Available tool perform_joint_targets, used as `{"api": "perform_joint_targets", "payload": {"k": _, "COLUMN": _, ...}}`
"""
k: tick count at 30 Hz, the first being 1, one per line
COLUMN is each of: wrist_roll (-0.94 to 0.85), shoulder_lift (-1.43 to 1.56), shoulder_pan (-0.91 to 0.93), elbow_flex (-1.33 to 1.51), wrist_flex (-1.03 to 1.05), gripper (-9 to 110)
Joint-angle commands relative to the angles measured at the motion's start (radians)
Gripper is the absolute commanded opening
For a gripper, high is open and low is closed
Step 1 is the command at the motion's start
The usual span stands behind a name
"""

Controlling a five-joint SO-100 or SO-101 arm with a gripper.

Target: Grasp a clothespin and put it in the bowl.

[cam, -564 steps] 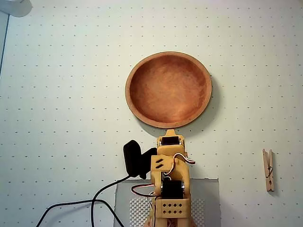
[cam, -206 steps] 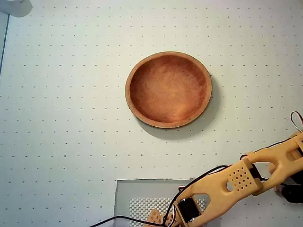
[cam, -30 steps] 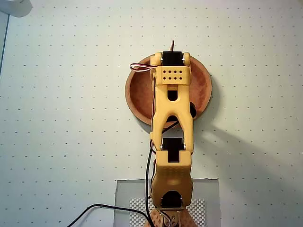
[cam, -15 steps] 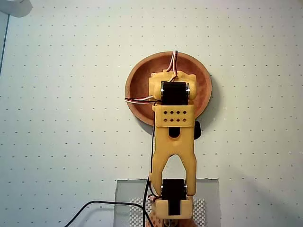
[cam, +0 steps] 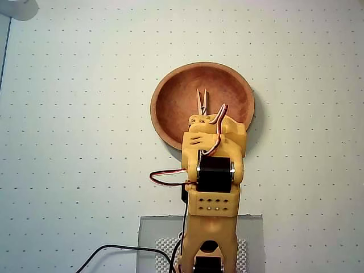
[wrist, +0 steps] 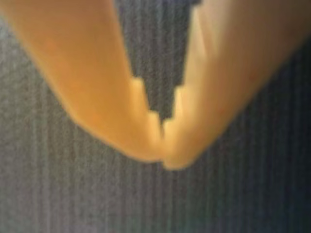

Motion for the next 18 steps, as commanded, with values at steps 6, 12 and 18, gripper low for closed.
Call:
{"api": "perform_joint_targets", "payload": {"k": 6, "wrist_roll": 0.239, "shoulder_lift": 0.152, "shoulder_pan": -0.005, "elbow_flex": -0.006, "wrist_flex": -0.008, "gripper": -3}}
{"api": "perform_joint_targets", "payload": {"k": 12, "wrist_roll": 0.578, "shoulder_lift": 0.253, "shoulder_pan": -0.057, "elbow_flex": -0.005, "wrist_flex": -0.115, "gripper": -3}}
{"api": "perform_joint_targets", "payload": {"k": 18, "wrist_roll": 1.028, "shoulder_lift": 0.403, "shoulder_pan": -0.114, "elbow_flex": 0.137, "wrist_flex": -0.307, "gripper": -3}}
